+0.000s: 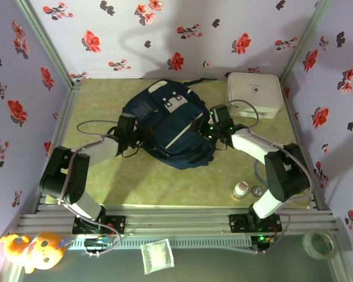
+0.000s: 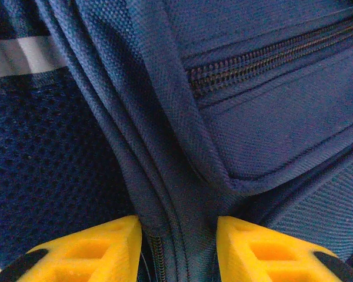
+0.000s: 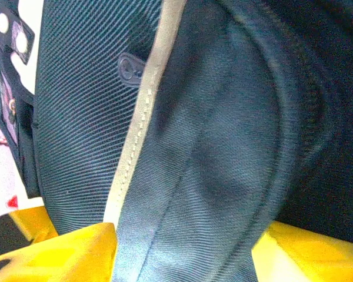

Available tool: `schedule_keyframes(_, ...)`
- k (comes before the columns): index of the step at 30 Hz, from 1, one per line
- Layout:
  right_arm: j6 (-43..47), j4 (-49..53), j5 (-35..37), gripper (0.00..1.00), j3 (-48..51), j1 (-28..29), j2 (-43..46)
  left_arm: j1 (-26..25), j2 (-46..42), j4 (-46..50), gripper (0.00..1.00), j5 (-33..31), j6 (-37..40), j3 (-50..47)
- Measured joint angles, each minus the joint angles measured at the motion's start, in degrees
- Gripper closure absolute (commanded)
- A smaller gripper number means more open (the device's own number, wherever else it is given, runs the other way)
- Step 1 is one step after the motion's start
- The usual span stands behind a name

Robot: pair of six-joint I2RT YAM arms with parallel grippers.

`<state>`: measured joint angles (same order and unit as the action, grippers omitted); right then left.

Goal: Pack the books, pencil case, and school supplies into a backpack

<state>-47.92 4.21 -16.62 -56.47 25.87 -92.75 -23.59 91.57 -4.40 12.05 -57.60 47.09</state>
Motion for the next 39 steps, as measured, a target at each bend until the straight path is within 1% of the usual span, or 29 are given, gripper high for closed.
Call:
schedule_keyframes(3,0.39,-0.02,-0.07,0.45,-1.31,-0.13,-2.19,-0.15,0.28,-0.52,0.69,-0.02,-0.85,0.15)
schedule_keyframes(9,1.60,-0.11,0.09,0.46,-4.90,-0.48,-5.73,-0.17,0.96,-0.94,0.79,-0.26,-2.12,1.14)
schedule_keyframes(14,3.65,0.31,0.63,0.41,-9.44,-0.74,-8.17,-0.15,1.62,-0.39,0.92,-0.87,-2.27,2.40)
schedule_keyframes(18,5.18,1.97,2.78,0.35,-11.39,-0.66,-7.91,-0.13,1.62,0.26,1.00,-0.61,-1.70,3.48)
schedule_keyframes(22,6.69,5.97,5.81,0.35,-11.41,-0.35,-5.40,-0.13,1.62,0.72,1.00,-0.13,-0.68,4.07)
schedule_keyframes(25,7.15,8.87,7.61,0.35,-11.23,0.37,-1.86,-0.13,1.62,1.40,1.00,0.20,-0.09,4.59)
schedule_keyframes(28,7.23,10.60,9.88,0.35,-10.78,3.13,2.01,-0.13,1.62,1.62,1.00,0.68,0.33,5.20)
schedule_keyframes(32,5.62,10.62,11.54,0.35,-9.60,10.32,4.94,-0.13,1.64,1.57,1.00,1.57,0.83,6.10)
schedule_keyframes(35,3.69,10.21,12.04,0.35,-8.50,15.26,4.66,-0.13,1.79,1.53,1.00,2.36,1.05,6.95)
schedule_keyframes(39,1.53,9.33,12.13,0.36,-8.39,19.32,2.67,-0.13,1.86,1.05,1.00,3.19,1.11,7.58)
